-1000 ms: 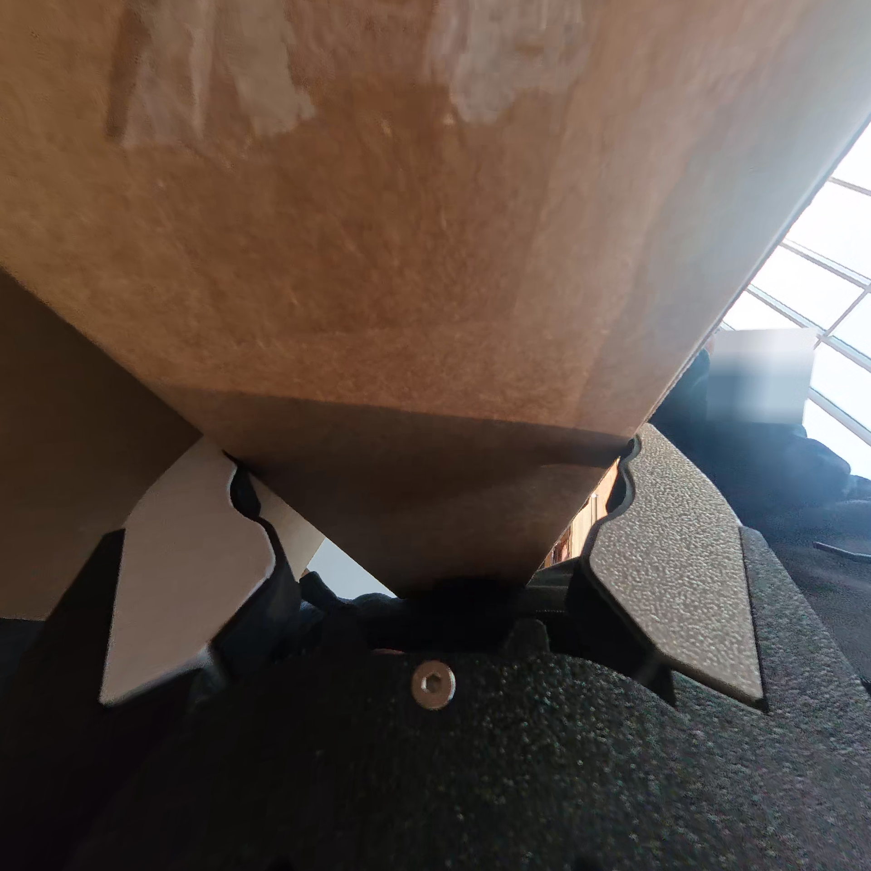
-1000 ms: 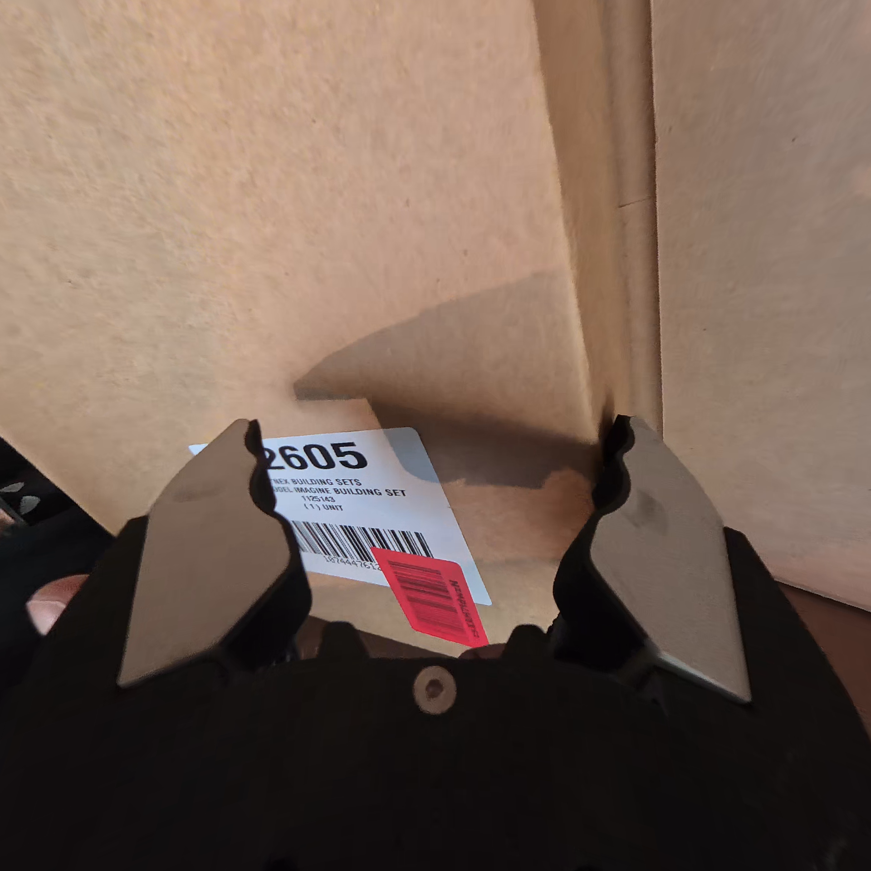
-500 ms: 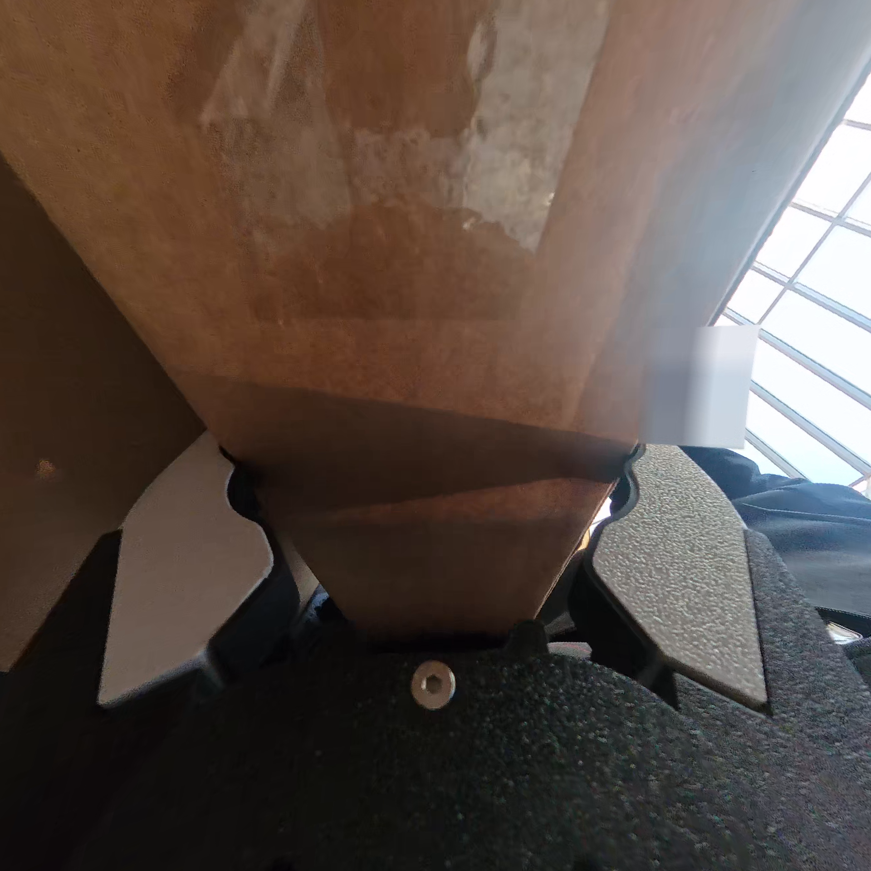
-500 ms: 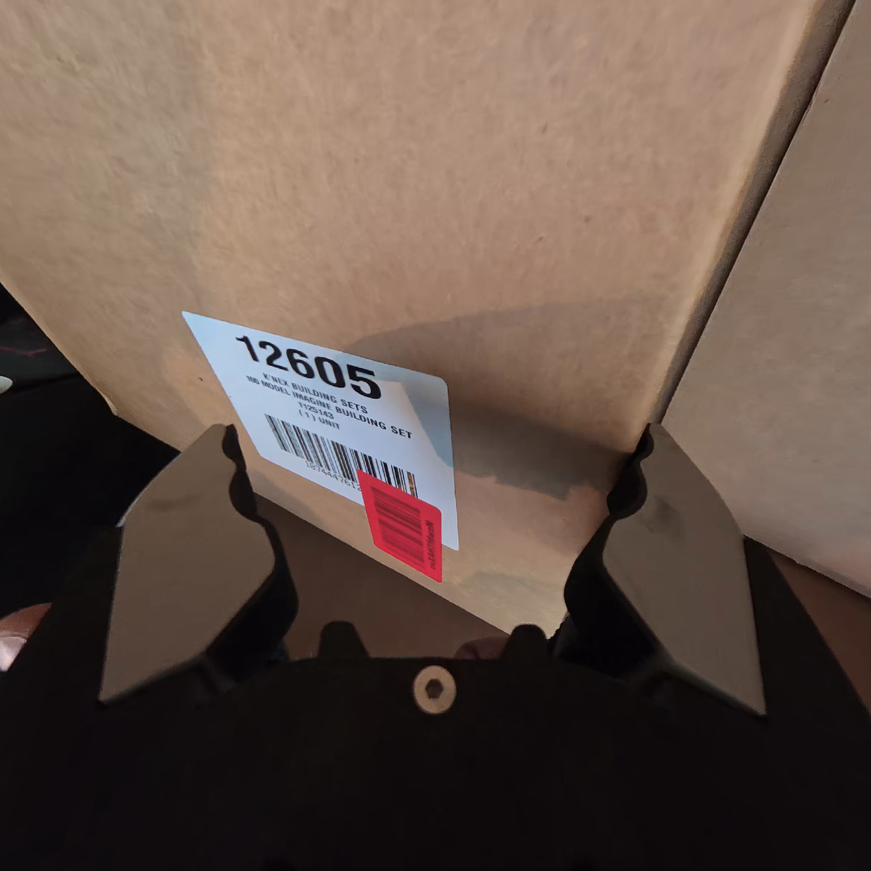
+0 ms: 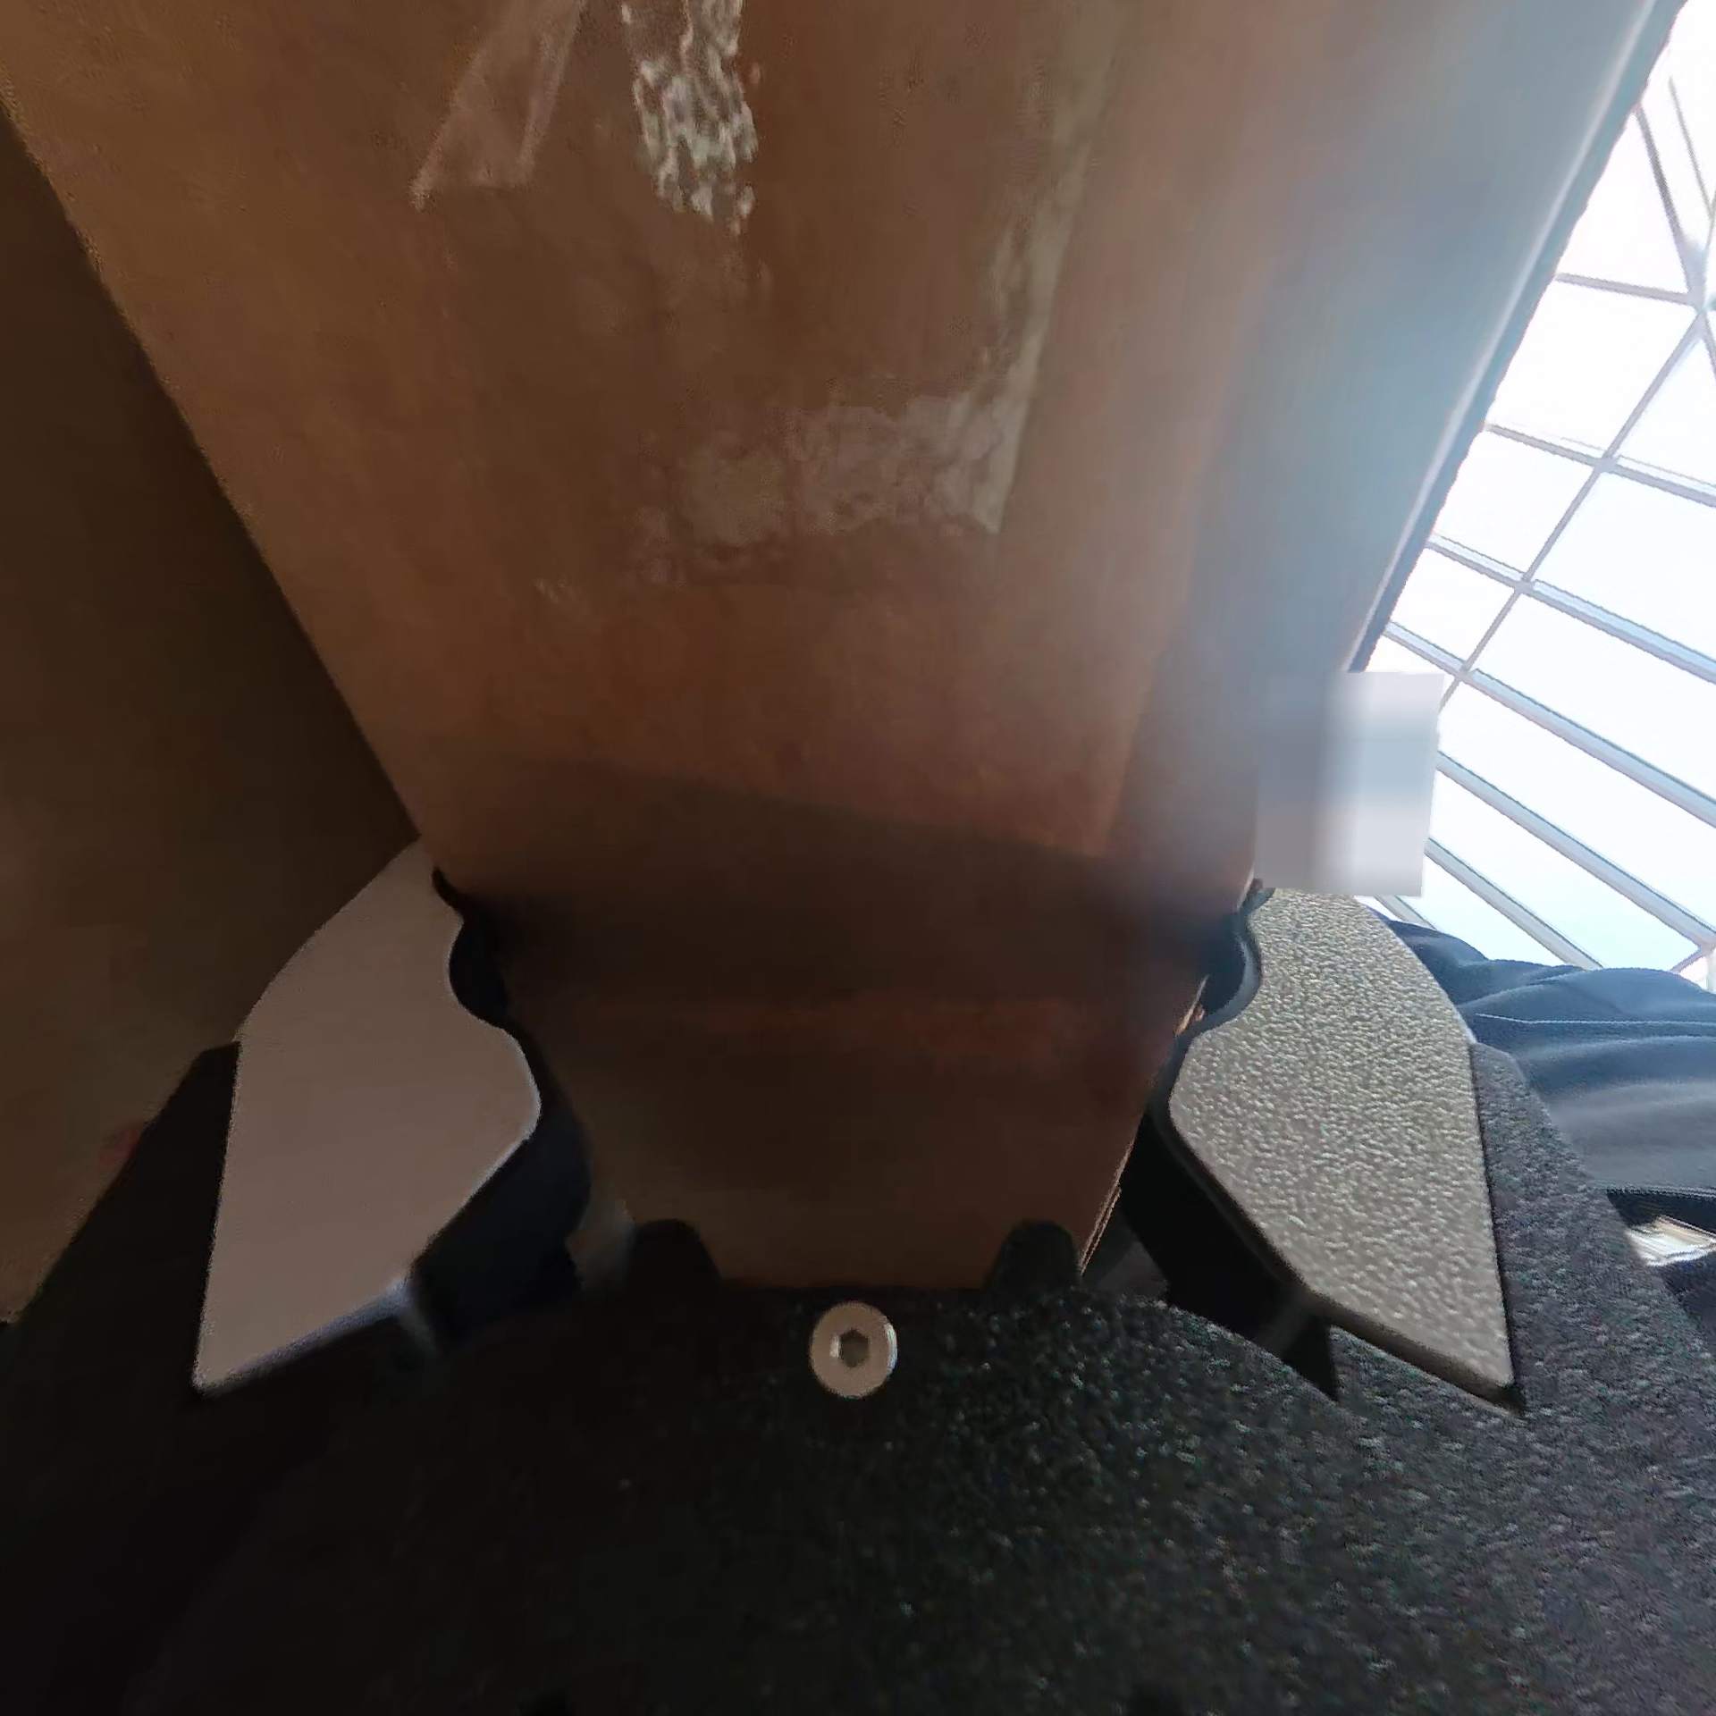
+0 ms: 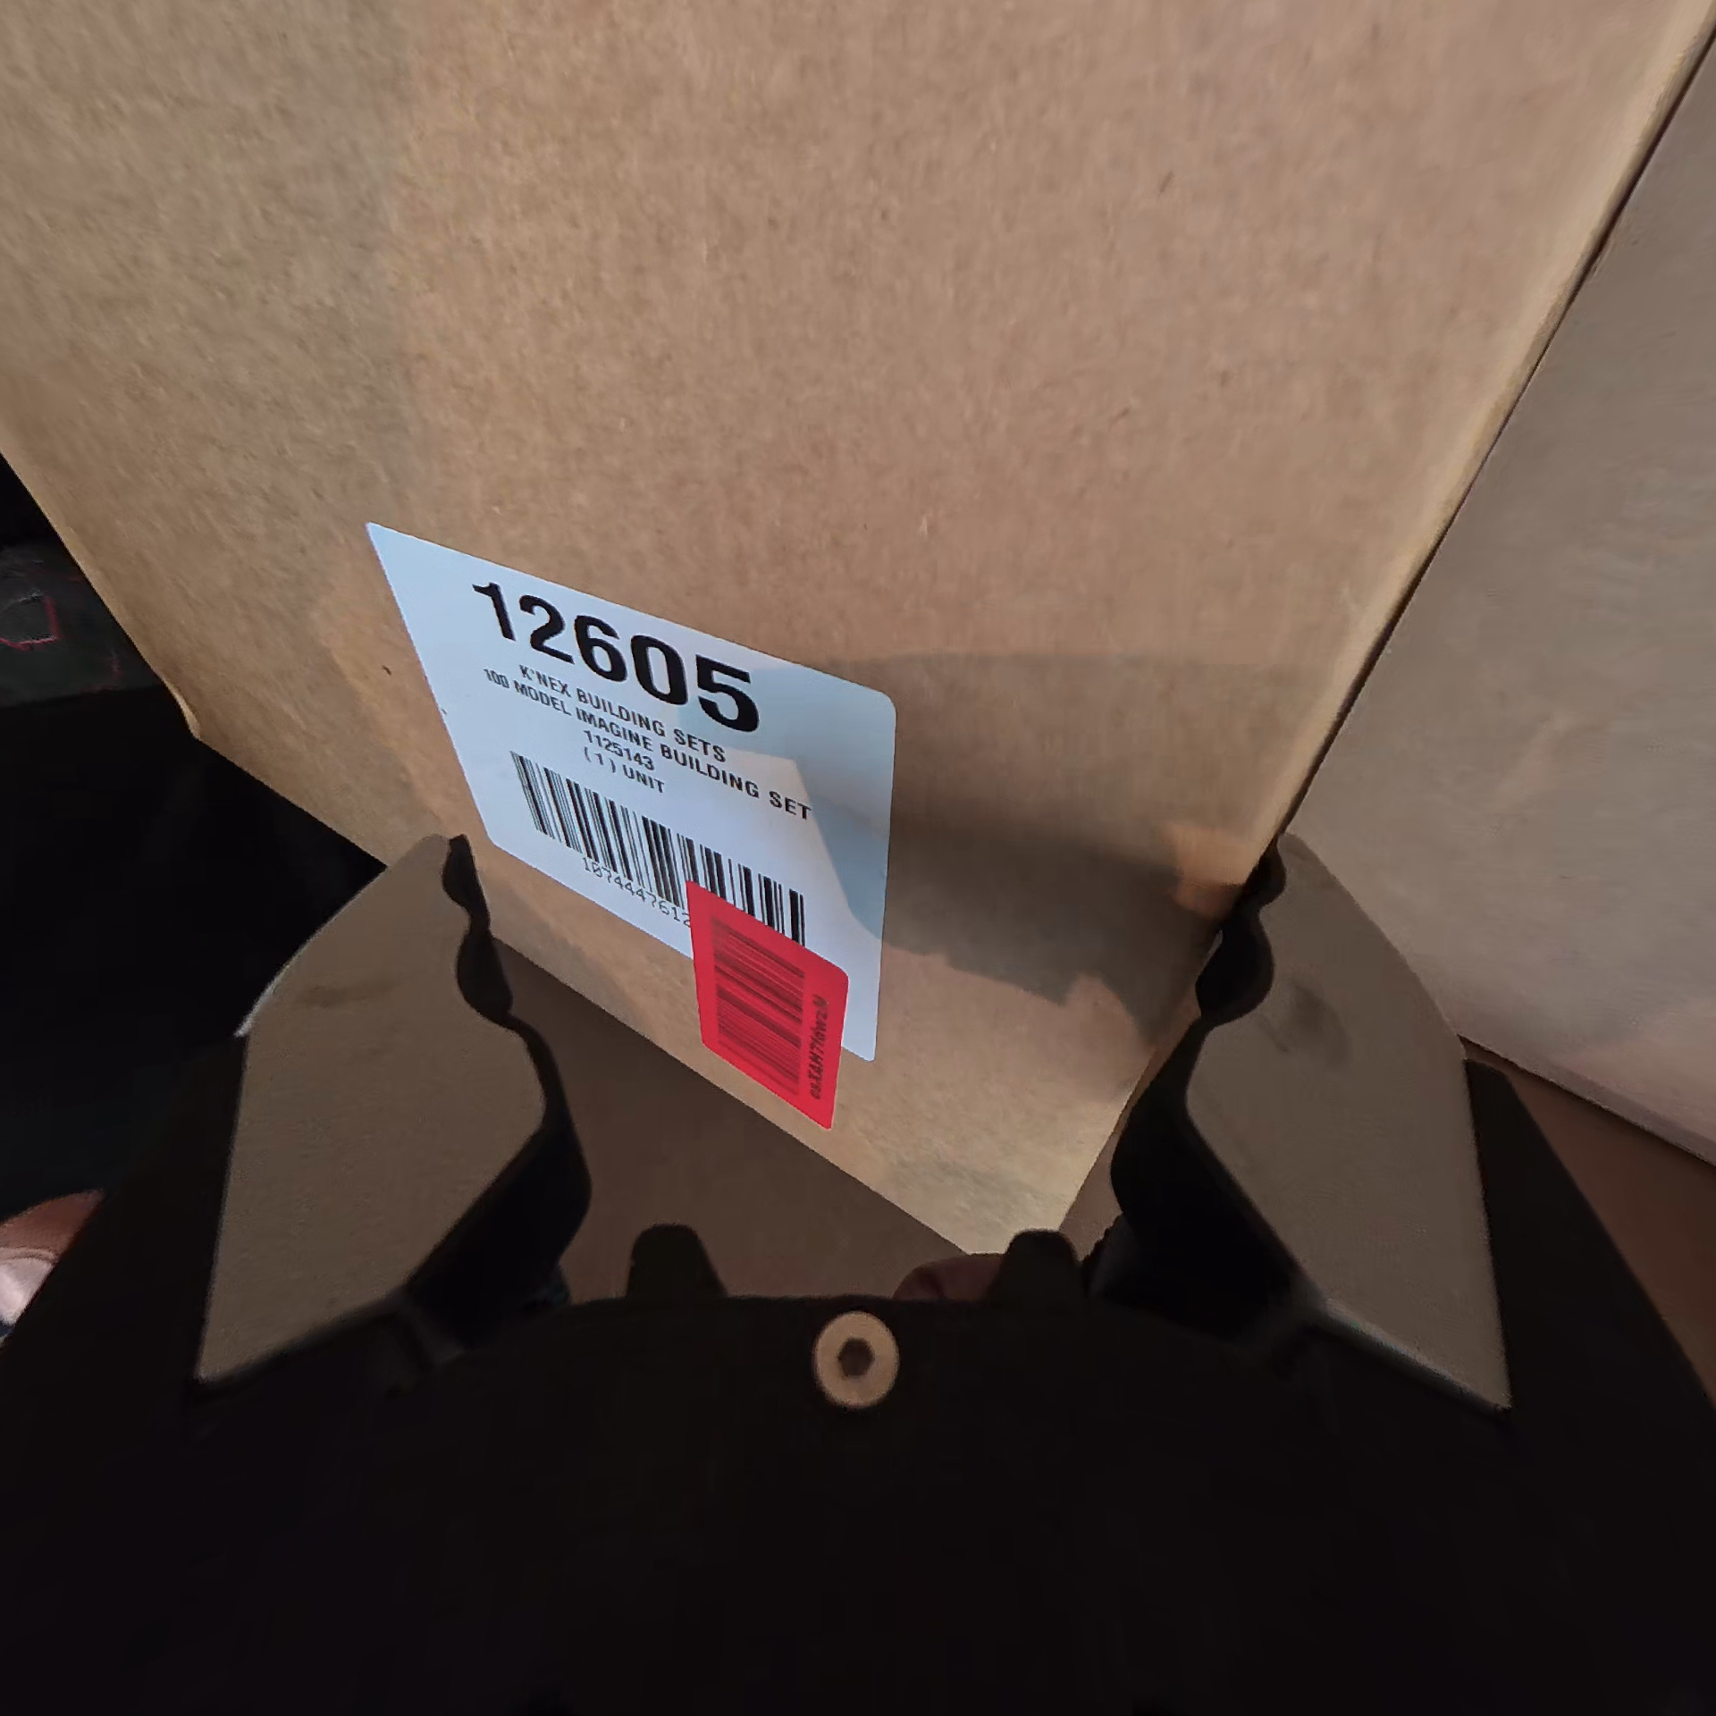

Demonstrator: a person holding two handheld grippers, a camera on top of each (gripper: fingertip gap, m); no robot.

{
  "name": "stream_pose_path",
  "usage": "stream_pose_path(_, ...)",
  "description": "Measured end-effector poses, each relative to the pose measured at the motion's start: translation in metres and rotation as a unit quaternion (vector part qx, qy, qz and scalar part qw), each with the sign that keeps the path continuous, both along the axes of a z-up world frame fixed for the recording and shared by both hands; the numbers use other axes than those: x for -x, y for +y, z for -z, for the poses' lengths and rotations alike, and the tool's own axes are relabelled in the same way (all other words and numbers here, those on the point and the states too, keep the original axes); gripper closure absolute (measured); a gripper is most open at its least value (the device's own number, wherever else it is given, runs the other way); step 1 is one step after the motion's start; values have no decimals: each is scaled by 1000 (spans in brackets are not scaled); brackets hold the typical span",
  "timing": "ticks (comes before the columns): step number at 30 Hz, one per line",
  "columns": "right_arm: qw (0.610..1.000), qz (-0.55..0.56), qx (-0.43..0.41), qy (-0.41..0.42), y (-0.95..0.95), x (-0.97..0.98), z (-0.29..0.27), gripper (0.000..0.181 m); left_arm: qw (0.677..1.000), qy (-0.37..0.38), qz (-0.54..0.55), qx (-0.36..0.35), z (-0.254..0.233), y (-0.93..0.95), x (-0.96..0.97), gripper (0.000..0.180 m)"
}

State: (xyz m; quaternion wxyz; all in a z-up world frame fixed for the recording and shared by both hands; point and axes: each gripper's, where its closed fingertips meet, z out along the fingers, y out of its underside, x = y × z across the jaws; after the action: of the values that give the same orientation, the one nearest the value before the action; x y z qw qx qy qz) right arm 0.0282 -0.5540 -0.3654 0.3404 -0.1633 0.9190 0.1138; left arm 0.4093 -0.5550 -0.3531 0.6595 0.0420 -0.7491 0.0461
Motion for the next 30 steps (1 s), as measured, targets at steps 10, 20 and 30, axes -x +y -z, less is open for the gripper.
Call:
stream_pose_path(10,1000,7,9,-15,1,0,-10,36,991,-93,-7,92,12,-7,-14,32)
stream_pose_path(20,991,65,58,-102,-5,7,-49,46,989,-117,-3,94,29,-3,-26,32)
stream_pose_path(30,964,205,62,-157,-41,68,-30,59,982,-160,5,104,42,-2,-36,33)
